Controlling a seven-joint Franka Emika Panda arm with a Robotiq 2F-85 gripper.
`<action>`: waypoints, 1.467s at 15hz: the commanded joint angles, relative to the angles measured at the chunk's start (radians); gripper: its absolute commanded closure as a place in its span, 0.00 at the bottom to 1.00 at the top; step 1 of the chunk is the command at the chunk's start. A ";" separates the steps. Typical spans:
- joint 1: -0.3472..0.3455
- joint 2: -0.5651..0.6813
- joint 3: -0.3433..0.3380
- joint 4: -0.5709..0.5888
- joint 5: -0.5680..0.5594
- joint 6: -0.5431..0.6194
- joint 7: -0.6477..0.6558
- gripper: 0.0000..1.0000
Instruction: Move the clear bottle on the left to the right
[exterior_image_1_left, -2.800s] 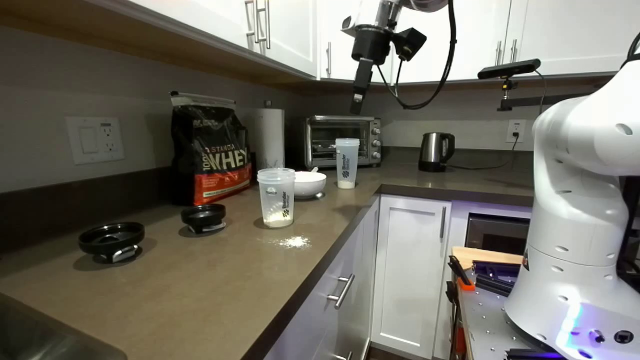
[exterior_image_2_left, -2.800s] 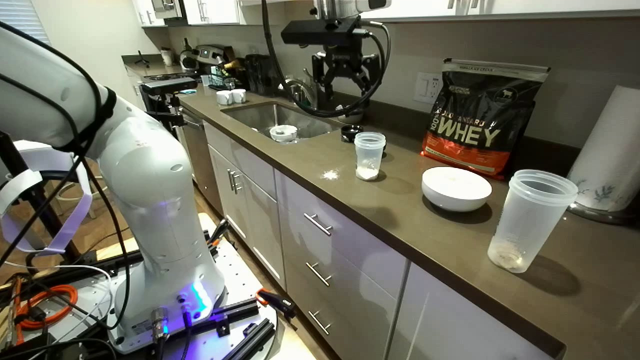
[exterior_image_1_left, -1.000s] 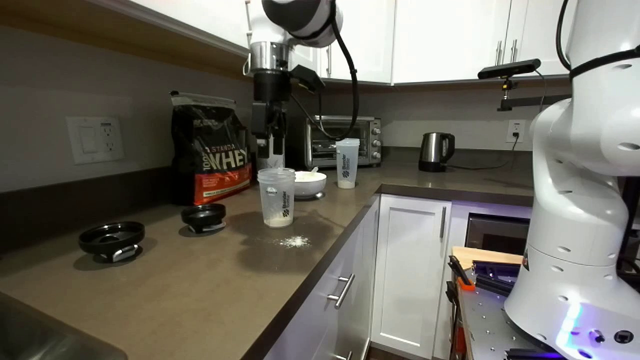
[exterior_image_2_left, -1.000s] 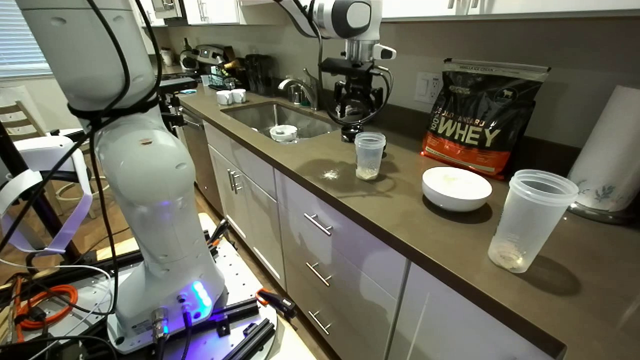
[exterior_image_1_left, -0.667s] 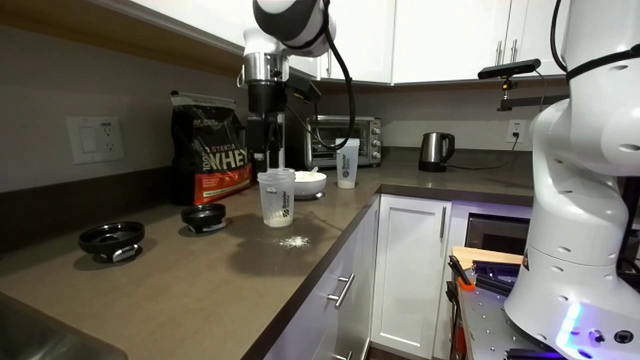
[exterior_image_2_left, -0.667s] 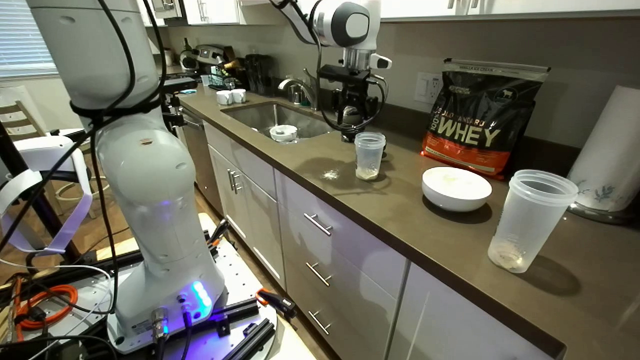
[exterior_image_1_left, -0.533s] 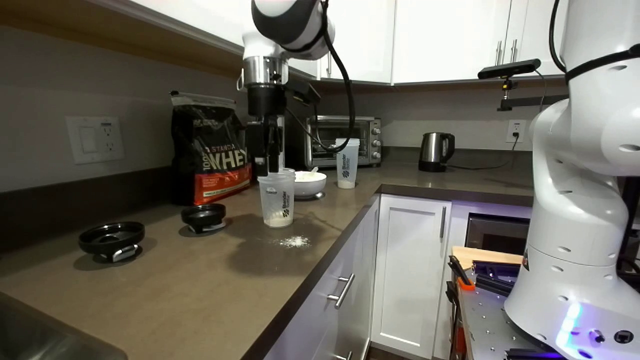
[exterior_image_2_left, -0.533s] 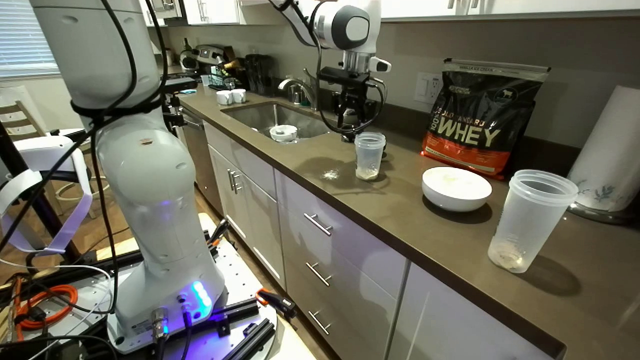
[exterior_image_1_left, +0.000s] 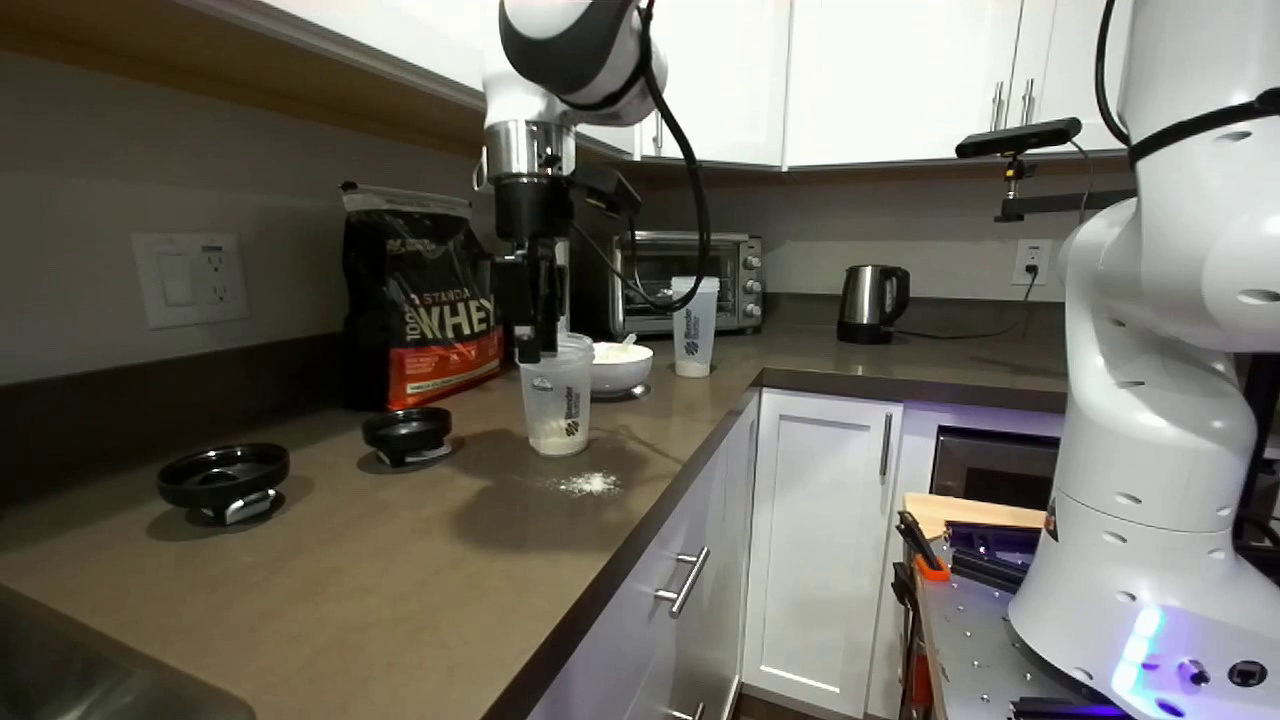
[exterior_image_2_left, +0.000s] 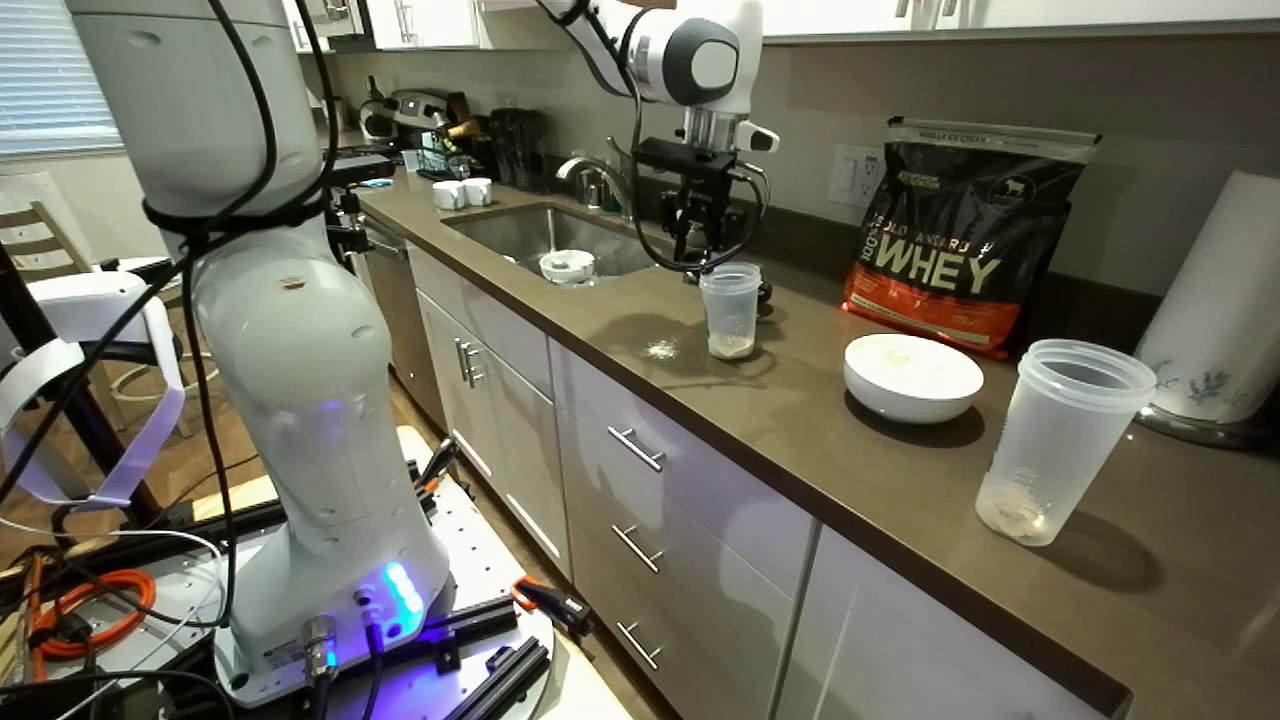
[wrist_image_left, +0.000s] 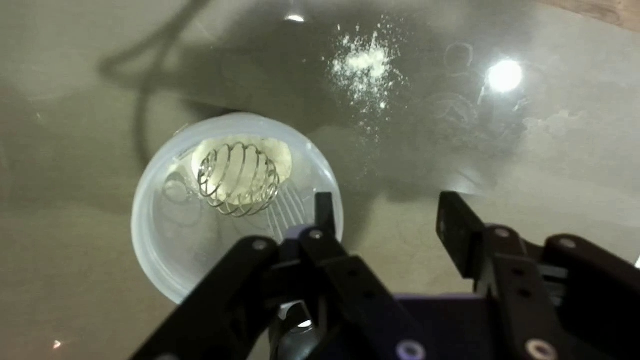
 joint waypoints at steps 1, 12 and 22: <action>-0.006 0.017 0.005 0.014 0.017 -0.025 -0.002 0.25; -0.005 0.024 0.006 0.009 -0.013 -0.029 0.013 0.86; -0.007 -0.016 0.002 0.015 -0.042 -0.114 0.012 0.98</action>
